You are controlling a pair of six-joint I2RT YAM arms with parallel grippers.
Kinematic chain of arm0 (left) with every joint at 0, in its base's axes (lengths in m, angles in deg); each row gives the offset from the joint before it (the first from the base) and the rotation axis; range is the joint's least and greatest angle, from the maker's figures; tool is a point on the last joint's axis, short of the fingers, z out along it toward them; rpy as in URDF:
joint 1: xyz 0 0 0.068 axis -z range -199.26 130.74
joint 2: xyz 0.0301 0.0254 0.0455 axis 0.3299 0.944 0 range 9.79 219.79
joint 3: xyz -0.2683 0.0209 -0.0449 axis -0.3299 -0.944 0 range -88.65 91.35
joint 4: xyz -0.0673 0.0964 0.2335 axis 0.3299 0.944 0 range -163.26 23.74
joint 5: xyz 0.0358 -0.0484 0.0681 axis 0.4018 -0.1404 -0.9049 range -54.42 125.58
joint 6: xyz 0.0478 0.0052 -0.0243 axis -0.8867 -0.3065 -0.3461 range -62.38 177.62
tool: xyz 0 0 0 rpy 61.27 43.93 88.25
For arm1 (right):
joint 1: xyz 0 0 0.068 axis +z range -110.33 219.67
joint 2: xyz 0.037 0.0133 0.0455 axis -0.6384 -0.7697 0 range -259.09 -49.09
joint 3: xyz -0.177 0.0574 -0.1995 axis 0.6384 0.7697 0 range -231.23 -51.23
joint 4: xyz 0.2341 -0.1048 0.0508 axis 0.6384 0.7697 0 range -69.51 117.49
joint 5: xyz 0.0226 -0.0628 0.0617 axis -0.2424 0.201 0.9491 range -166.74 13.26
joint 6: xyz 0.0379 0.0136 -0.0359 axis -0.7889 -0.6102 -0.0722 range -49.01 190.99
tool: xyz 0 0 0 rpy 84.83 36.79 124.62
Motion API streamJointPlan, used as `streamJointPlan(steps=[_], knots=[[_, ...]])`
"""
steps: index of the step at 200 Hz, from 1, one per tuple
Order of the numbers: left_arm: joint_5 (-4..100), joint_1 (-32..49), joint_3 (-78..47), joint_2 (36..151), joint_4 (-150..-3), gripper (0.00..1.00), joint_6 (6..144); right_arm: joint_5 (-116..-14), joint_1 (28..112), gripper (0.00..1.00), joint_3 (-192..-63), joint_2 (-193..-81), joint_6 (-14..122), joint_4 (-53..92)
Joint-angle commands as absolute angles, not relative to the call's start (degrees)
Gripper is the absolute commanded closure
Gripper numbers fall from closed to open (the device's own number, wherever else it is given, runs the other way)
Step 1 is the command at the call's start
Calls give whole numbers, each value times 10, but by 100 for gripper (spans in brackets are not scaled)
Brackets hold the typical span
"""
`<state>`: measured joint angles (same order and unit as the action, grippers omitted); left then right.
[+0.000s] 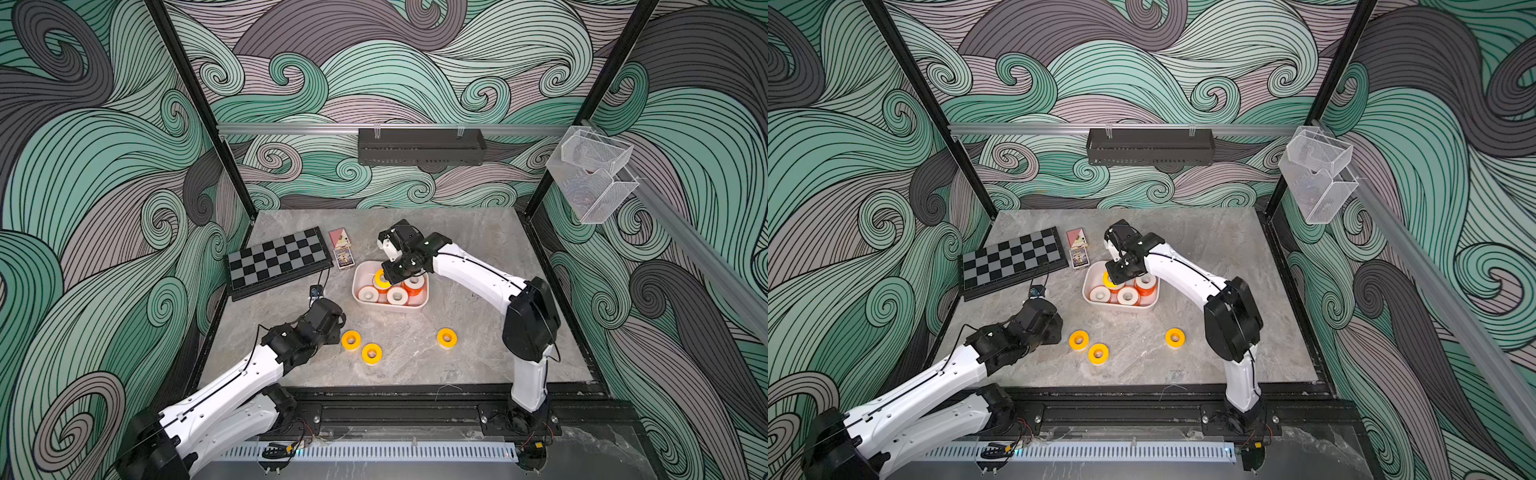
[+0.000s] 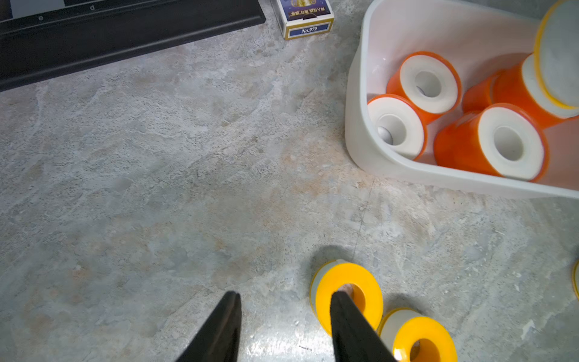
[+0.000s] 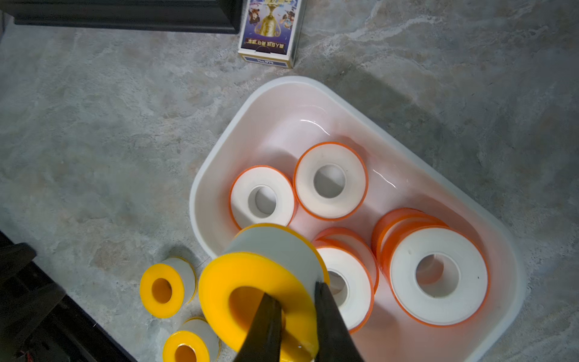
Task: Put the sealing tape into the storage box
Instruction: Place the sealing tape in the storage box.
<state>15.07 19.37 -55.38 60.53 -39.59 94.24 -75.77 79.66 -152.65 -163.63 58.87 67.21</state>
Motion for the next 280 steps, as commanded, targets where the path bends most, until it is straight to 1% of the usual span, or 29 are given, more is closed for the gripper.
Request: streamJointPlan(steps=[1,23,52,140,198,236,280], knots=[[136,190,-554,599,-394,50,937,-741,791,83,-1595,-1691,604,719],[135,190,-555,598,-392,50,937,-747,788,83,-1651,-1739,610,742],[135,190,-557,596,-391,50,938,-745,787,83,-1682,-1778,615,756],[135,190,-557,603,-394,50,937,-754,766,81,-1686,-1822,624,756],[136,190,-556,610,-396,50,937,-732,760,80,-1702,-1839,625,756],[137,190,-555,614,-396,50,937,-730,760,77,-1703,-1849,626,756],[137,190,-555,615,-396,50,937,-735,761,70,-1697,-1841,627,756]])
